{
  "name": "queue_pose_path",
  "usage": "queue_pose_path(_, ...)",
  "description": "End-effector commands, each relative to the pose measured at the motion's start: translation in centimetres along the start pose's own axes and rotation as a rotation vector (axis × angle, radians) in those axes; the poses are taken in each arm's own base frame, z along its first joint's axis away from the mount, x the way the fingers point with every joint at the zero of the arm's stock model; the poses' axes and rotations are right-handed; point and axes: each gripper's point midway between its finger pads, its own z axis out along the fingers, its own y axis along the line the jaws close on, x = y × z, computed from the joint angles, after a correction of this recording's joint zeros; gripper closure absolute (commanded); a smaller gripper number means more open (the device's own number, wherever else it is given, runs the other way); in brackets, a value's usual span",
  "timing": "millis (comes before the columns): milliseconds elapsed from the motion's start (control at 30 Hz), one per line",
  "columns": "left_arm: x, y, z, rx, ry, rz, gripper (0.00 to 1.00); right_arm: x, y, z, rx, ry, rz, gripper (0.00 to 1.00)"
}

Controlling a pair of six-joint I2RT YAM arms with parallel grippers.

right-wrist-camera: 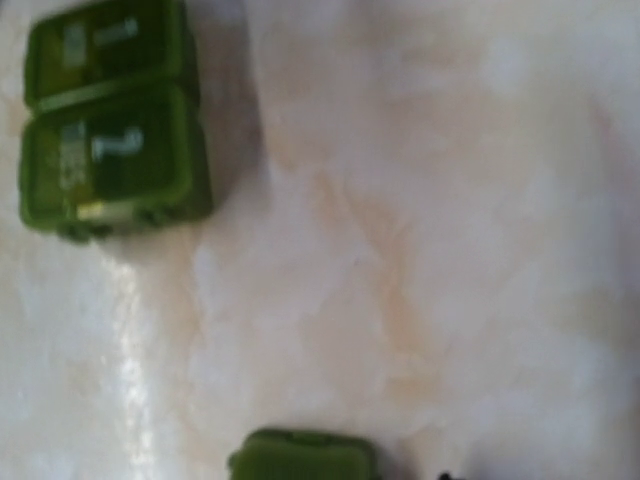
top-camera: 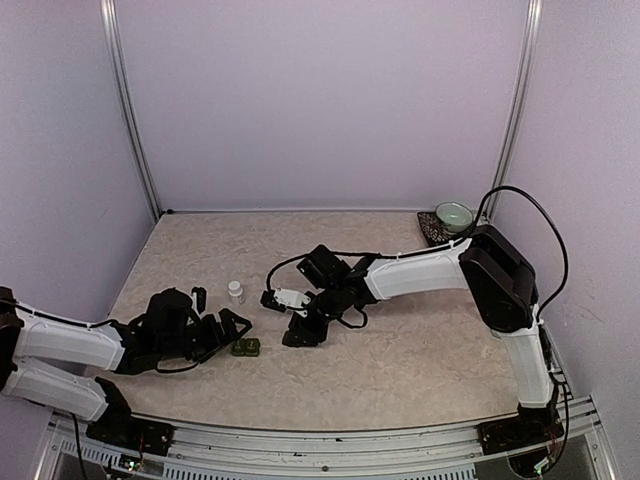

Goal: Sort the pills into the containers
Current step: Pick up the pill container from the center of the board, then pass from the right arm to the left

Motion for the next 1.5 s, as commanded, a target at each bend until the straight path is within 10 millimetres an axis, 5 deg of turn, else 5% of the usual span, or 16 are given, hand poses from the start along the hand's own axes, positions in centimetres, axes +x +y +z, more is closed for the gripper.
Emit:
queue_pose_path(0,-0.1,1.1,-0.3,-0.038,-0.013,0.005,0.01,0.8,0.5,0.2,-0.038,0.031,0.007,0.52)
queue_pose_path(100,0.0,1.2,-0.2,-0.035,-0.012,0.001,0.01,1.2,0.5,0.5,-0.041,0.044,0.011,0.56)
queue_pose_path(267,0.2,0.9,-0.1,-0.02,-0.004,-0.006,0.01,1.2,0.5,0.2,-0.029,0.024,-0.005,0.77)
queue_pose_path(467,-0.3,-0.6,-0.7,0.027,-0.014,0.004,0.01,-0.5,1.1,-1.8,-0.007,-0.088,-0.072,0.87)
queue_pose_path(700,-2.6,-5.1,-3.2,0.134,-0.099,0.072,0.01,-4.9,3.3,-8.2,0.029,-0.366,-0.188,0.92)
queue_pose_path(967,-2.2,-11.3,-4.2,0.339,-0.051,0.137,0.05,-6.3,6.6,-15.9,0.134,-0.659,-0.336,0.92)
queue_pose_path(1267,-0.5,-20.0,-4.2,0.534,0.027,0.277,0.13,-6.9,7.5,-16.8,0.239,-0.664,-0.401,0.93)
queue_pose_path(1467,1.5,-21.8,-3.5,0.585,0.097,0.313,0.24,-7.2,7.7,-17.5,0.259,-0.671,-0.408,0.93)
